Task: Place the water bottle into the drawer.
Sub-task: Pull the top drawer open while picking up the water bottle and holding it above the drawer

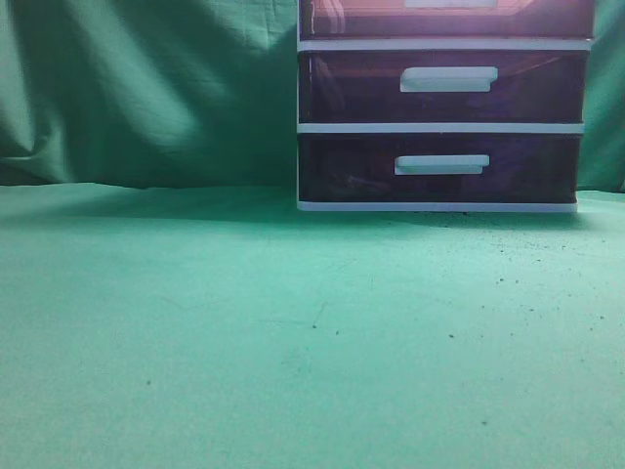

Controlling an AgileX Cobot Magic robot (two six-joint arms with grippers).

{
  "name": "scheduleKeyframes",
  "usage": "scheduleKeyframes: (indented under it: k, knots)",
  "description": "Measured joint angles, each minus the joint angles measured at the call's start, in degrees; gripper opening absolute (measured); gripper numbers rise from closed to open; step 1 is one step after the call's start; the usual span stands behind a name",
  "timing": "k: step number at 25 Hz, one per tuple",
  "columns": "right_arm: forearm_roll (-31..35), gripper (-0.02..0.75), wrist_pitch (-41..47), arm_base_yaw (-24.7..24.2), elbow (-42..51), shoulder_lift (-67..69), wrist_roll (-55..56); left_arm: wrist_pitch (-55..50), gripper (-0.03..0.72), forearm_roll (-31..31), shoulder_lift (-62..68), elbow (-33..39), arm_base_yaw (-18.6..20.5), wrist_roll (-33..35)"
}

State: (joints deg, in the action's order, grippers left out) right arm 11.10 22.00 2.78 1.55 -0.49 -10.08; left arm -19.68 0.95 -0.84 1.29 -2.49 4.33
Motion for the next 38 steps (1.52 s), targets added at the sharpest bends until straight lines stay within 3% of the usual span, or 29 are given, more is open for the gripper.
scheduleKeyframes:
  k: [17, 24, 31, 35, 38]
  knots:
    - [0.00, 0.047, 0.00, 0.00, 0.00, 0.00, 0.00, 0.59, 0.000, -0.40, 0.00, 0.00, 0.00, 0.13]
    - [0.00, 0.047, 0.00, 0.00, 0.00, 0.00, 0.00, 19.40, 0.000, 12.19, 0.00, 0.00, 0.00, 0.02]
    - [0.00, 0.047, 0.00, 0.00, 0.00, 0.00, 0.00, 29.86, 0.000, 9.94, 0.00, 0.00, 0.00, 0.02]
    - [0.00, 0.047, 0.00, 0.00, 0.00, 0.00, 0.00, 24.84, 0.000, 10.55, 5.11, -1.44, 0.00, -2.24]
    - [0.00, 0.047, 0.00, 0.00, 0.00, 0.00, 0.00, 20.79, 0.000, 10.55, 14.18, -3.89, 0.00, -7.81]
